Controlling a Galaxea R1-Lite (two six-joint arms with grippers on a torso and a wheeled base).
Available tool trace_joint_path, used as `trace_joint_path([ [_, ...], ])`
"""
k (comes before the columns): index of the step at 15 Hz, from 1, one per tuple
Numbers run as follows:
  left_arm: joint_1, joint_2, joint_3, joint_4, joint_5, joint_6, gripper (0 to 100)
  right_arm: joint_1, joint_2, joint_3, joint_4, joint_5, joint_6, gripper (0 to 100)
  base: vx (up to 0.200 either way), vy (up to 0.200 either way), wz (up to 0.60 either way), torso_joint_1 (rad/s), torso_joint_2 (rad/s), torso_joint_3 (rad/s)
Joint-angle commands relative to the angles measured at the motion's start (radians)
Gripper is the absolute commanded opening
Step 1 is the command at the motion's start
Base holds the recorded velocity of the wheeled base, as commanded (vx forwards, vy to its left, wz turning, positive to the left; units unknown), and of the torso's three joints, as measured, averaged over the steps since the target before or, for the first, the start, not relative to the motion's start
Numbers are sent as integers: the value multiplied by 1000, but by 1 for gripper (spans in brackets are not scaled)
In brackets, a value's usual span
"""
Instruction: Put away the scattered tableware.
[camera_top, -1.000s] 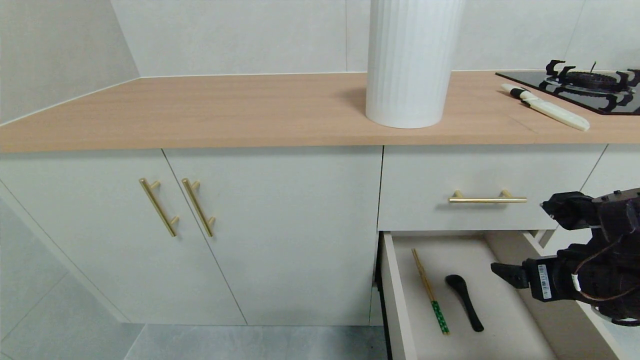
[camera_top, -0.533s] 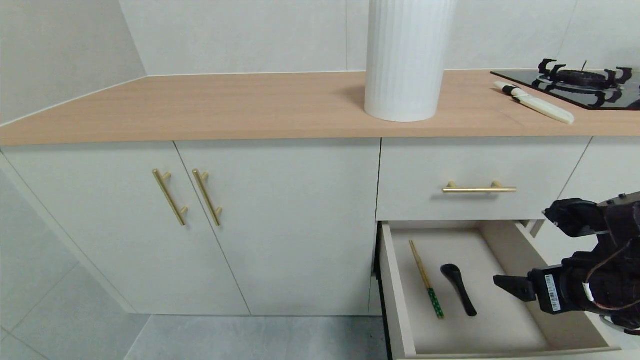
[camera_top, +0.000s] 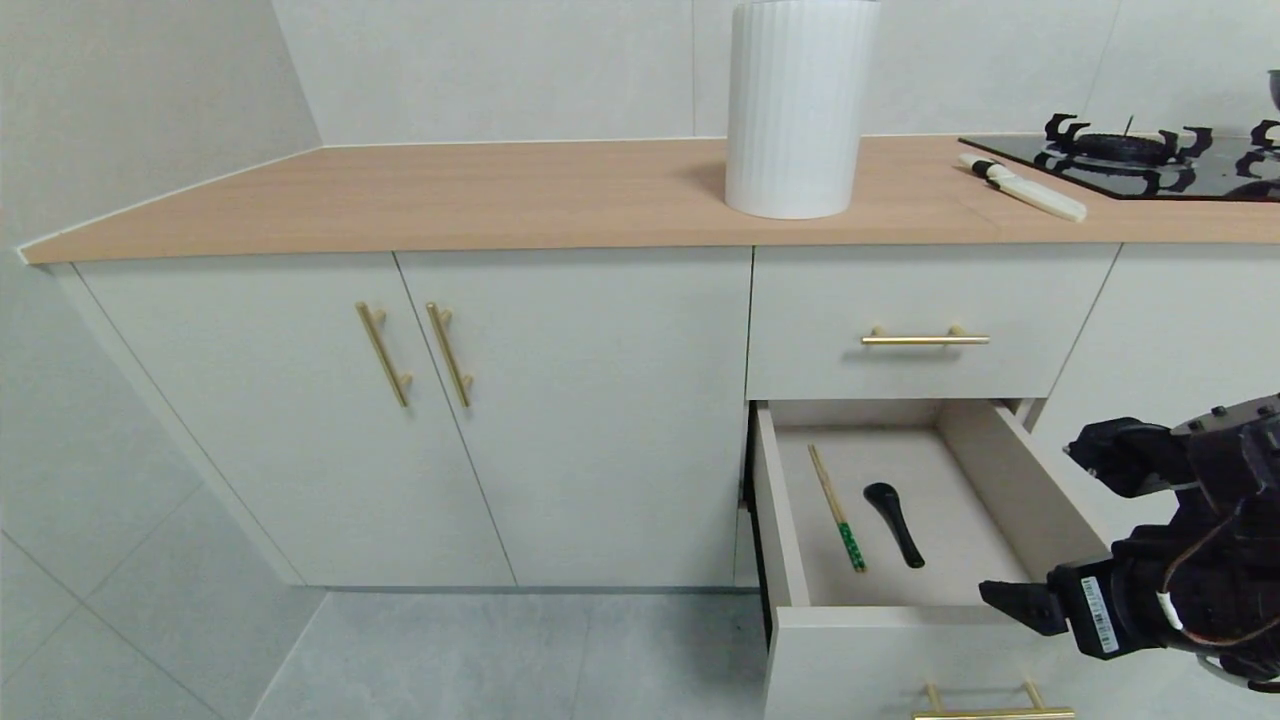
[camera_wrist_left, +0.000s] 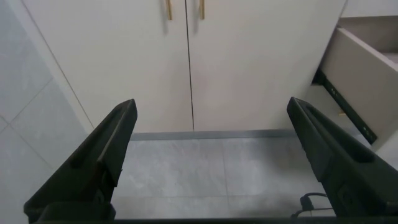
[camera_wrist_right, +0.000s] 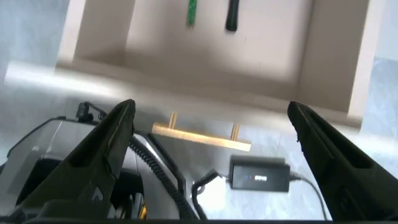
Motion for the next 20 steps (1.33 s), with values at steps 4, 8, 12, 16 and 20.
trace_joint_path([
  [4,1,0,0,0,0,0,100,5,102,4,52,42,0,100,0,0,0,0,0,0],
  [8,1,0,0,0,0,0,100,13,136,4,91,59,-2,100,0,0,0,0,0,0],
  [12,1,0,0,0,0,0,100,30,177,4,91,57,0,100,0,0,0,0,0,0],
  [16,1,0,0,0,0,0,100,33,238,-1,84,53,8,100,0,0,0,0,0,0],
  [20,1,0,0,0,0,0,100,31,257,-4,62,48,26,100,0,0,0,0,0,0],
])
